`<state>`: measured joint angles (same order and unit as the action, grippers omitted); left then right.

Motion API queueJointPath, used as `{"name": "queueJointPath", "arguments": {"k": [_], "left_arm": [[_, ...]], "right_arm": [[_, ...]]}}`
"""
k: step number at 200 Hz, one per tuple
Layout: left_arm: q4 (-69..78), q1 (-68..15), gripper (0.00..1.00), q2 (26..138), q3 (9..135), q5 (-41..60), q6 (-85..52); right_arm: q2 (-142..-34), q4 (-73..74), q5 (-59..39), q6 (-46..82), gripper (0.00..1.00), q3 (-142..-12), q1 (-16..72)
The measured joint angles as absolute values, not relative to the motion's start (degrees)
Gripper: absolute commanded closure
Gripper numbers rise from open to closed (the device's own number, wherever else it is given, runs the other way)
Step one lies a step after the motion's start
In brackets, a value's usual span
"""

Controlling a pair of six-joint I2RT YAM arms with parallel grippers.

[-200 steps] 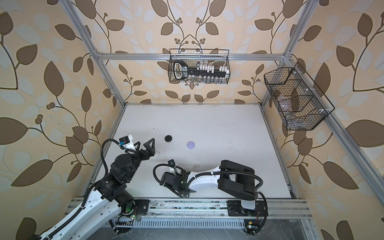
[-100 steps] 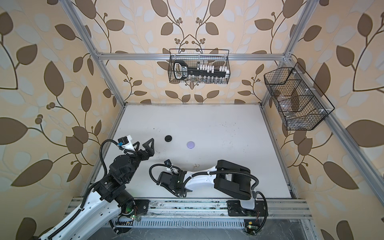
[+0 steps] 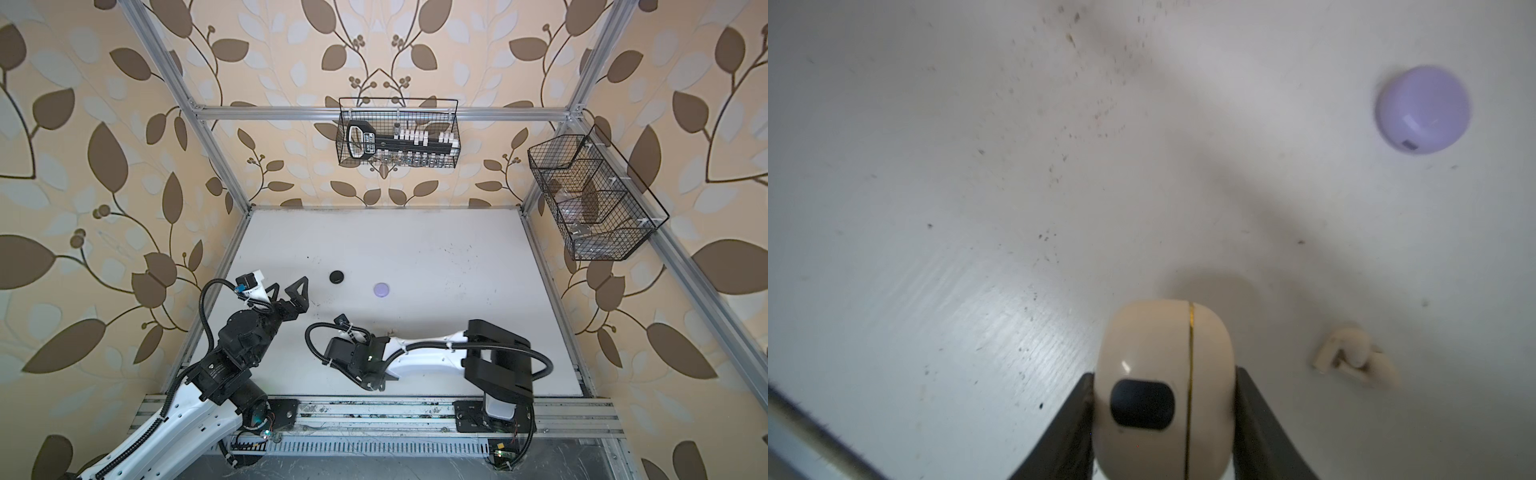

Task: Insert the wireless bluetooth earbuds into the charging case
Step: 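Lower the right gripper onto the white earbud case and close it, then lift the white case toward the left gripper while the left gripper approaches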

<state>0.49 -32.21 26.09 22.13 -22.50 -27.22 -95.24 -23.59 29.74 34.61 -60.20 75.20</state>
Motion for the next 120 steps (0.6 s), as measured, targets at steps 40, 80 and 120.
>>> {"name": "queueJointPath", "arguments": {"k": [40, 80, 120], "left_arm": [[0.5, -32.2, 0.01, 25.9, 22.1, -18.1, -26.8], [0.1, -32.2, 0.02, 23.5, 22.1, -9.2, -24.4], [-0.3, -32.2, 0.01, 19.0, 22.5, 1.3, -23.6]], "right_arm": [[-79.9, -24.5, 38.7, 26.1, 0.67, -58.1, 75.2], [-66.7, -15.9, 47.2, 11.6, 0.71, -48.4, 75.2], [-55.1, 1.1, 47.3, -1.9, 0.73, -40.4, 75.2]]}}
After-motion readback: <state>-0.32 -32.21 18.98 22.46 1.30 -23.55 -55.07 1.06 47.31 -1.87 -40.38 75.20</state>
